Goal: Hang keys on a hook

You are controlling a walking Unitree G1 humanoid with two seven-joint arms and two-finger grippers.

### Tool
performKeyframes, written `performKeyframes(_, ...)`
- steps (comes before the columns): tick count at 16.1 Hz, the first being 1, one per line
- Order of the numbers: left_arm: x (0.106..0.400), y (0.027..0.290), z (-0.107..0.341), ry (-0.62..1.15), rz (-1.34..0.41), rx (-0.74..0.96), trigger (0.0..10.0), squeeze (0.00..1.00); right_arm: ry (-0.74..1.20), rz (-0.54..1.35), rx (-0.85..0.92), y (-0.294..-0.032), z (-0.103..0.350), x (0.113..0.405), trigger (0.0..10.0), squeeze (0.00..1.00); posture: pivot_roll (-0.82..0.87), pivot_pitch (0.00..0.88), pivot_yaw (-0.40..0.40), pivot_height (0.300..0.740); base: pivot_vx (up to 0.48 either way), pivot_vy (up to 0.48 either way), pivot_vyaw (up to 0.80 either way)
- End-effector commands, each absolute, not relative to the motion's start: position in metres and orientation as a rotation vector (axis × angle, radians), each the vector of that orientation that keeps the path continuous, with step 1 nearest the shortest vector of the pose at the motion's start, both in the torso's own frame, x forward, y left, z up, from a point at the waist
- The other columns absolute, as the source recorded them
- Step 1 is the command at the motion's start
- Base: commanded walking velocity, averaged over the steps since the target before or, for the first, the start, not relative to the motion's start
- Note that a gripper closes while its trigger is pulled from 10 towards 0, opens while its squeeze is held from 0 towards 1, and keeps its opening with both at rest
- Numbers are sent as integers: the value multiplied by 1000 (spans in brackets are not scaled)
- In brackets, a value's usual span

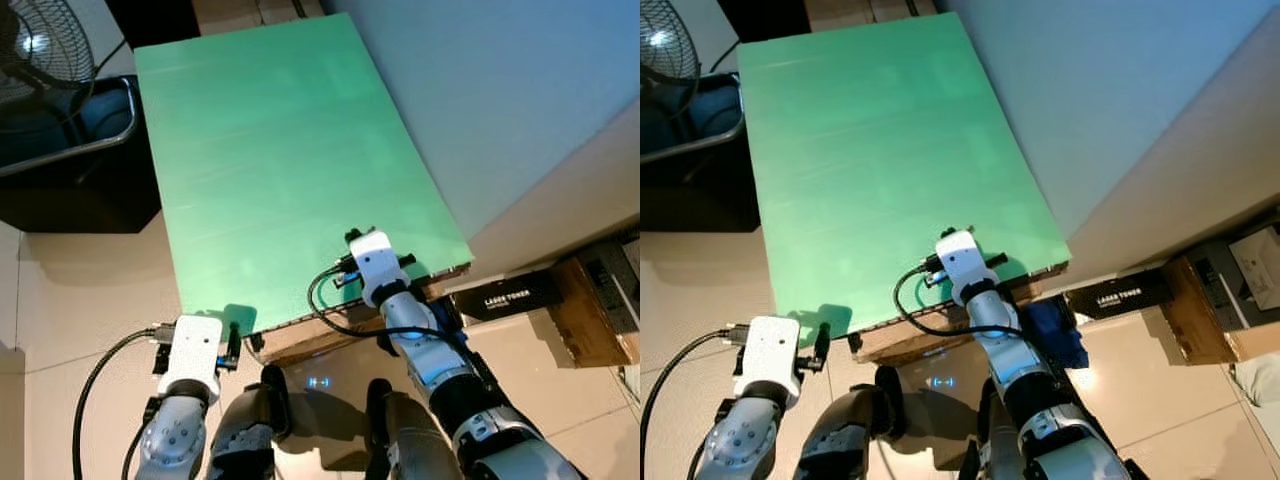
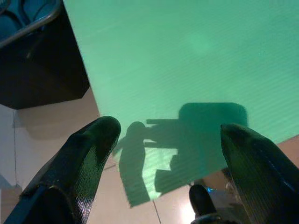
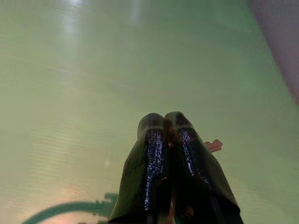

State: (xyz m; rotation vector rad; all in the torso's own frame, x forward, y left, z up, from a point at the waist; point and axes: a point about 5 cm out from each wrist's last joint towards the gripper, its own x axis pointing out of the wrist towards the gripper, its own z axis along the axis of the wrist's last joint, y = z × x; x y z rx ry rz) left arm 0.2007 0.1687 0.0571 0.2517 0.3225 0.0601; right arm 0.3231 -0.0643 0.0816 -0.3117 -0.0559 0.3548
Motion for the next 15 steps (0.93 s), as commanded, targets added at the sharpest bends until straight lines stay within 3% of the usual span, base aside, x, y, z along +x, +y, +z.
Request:
performKeyframes(1,195,171,49,358,71,257,10000,0,-76,356,-315,-63,84,322,0,39,-89,306,16,740,0,0,0)
performKeyframes(8,227,167,51,304,74,241,10000,0,-146,345,-333,-77,109,332,0,0,-123,205,2,740,0,0,0)
performKeyframes(15,280,180,48,311,112,125,10000,0,78,254,-213,-114,76,327,0,0,-141,0,6,740,0,0,0)
